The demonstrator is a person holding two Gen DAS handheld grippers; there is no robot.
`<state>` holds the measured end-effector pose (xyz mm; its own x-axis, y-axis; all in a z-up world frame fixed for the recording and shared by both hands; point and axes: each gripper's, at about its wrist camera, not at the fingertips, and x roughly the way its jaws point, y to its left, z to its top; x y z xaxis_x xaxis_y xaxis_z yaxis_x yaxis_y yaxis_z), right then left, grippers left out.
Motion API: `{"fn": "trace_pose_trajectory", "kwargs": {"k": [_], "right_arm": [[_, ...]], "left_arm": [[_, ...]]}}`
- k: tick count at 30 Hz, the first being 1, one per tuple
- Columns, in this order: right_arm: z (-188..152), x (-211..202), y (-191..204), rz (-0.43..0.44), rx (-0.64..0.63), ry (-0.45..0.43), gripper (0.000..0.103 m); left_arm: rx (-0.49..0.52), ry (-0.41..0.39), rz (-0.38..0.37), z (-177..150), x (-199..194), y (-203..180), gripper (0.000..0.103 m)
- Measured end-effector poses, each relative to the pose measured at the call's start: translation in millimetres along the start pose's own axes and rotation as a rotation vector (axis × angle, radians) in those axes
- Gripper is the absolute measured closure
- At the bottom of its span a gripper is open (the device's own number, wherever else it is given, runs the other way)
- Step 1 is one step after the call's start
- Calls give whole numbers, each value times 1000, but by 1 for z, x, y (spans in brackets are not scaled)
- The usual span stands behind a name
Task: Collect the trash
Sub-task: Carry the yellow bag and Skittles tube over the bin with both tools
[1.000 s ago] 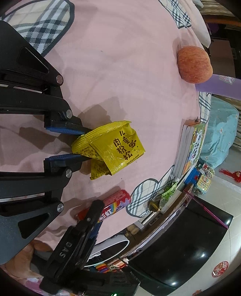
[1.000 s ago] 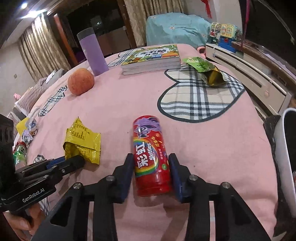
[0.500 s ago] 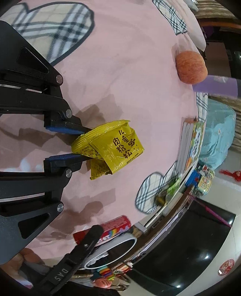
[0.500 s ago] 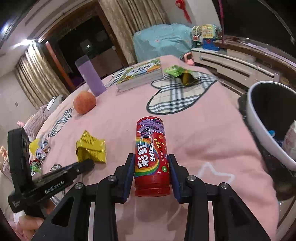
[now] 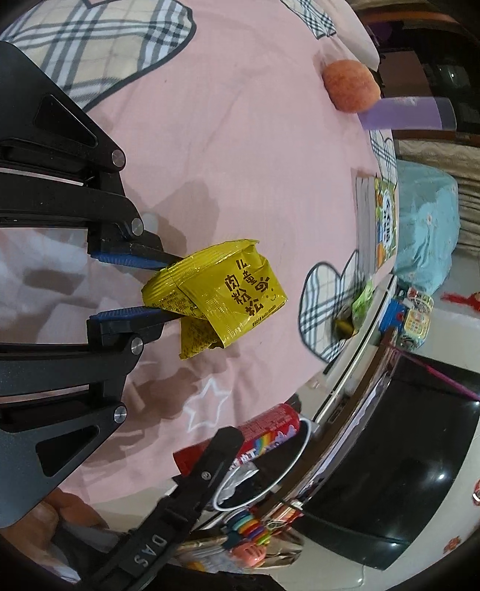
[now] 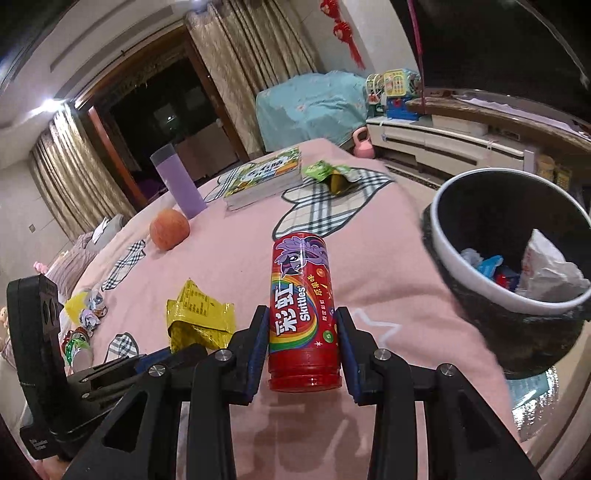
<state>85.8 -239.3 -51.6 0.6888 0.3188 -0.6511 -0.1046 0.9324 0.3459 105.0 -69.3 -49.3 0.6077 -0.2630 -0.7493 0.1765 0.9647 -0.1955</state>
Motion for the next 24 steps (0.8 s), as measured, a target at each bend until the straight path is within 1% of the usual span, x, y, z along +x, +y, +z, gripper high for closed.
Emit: {"fn": "trace_pose_trajectory", "kwargs": {"k": [5, 11, 24], "right_arm": [[-5, -11, -12, -2, 23, -15, 67], [-7, -27, -25, -7, 46, -37, 67], [-2, -55, -68, -45, 111, -75, 67]], "left_arm": [[17, 10, -4, -4, 2, -13, 86], [62, 6, -12, -5, 2, -34, 86], [137, 18, -90, 10, 9, -77, 86]]}}
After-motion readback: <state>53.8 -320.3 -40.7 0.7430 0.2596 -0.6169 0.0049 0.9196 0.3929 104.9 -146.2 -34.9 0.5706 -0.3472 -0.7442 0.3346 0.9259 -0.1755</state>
